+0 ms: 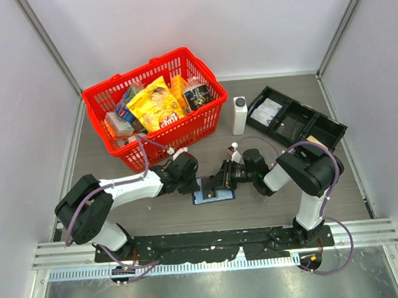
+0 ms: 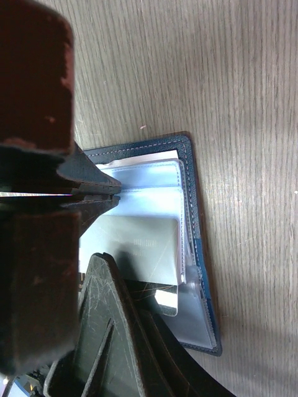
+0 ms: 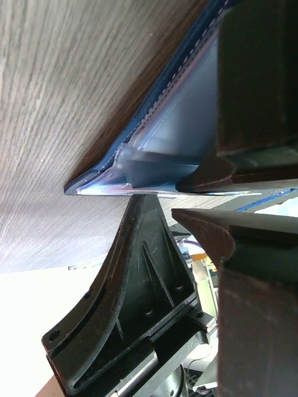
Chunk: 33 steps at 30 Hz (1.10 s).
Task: Take the credit cards out of the card holder
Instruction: Remove the credit card from the card holder.
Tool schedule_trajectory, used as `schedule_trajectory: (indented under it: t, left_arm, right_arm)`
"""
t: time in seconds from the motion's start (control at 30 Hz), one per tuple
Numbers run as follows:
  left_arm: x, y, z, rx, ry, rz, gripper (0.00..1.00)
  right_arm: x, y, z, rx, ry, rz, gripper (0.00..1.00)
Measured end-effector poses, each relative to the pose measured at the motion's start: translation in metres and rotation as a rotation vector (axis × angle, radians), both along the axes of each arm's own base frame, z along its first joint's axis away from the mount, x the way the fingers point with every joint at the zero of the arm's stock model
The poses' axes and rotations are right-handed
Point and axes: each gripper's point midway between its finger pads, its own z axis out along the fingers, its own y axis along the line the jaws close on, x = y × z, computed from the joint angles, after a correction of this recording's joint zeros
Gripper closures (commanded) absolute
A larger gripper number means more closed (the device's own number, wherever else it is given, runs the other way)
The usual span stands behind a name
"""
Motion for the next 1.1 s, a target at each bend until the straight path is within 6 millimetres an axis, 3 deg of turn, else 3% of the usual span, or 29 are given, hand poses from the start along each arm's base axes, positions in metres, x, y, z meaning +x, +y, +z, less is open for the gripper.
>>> schedule_trajectory:
  t: [0.17,0.47,0.77,0.87,1.0,1.1]
  left_arm:
    - [0.000,0.000,0.000,0.001,0.001,0.000,1.00]
    - [0.000,-0.001,0.000,0.001,0.001,0.000,1.00]
    - [-0.001,0.001,0.001,0.006,0.002,-0.001,0.96]
    - [-0.005,0.006,0.002,0.022,0.012,-0.003,0.83]
    - [-0.005,0.010,0.016,0.011,-0.015,-0.001,0.55]
    - [-0.001,0.008,0.039,-0.037,-0.069,0.010,0.32]
  right_arm:
    - [0.002,-0.007,-0.003,-0.011,-0.005,-0.006,0.91]
    - [0.006,-0.027,-0.007,-0.038,-0.008,-0.033,0.99]
    - [0.015,-0.055,-0.004,-0.133,-0.044,-0.082,0.99]
    - [0.016,-0.064,0.003,-0.181,-0.083,-0.100,0.99]
    - [0.022,-0.071,0.023,-0.227,-0.158,-0.131,0.99]
    - [0.025,-0.076,0.042,-0.229,-0.223,-0.163,0.99]
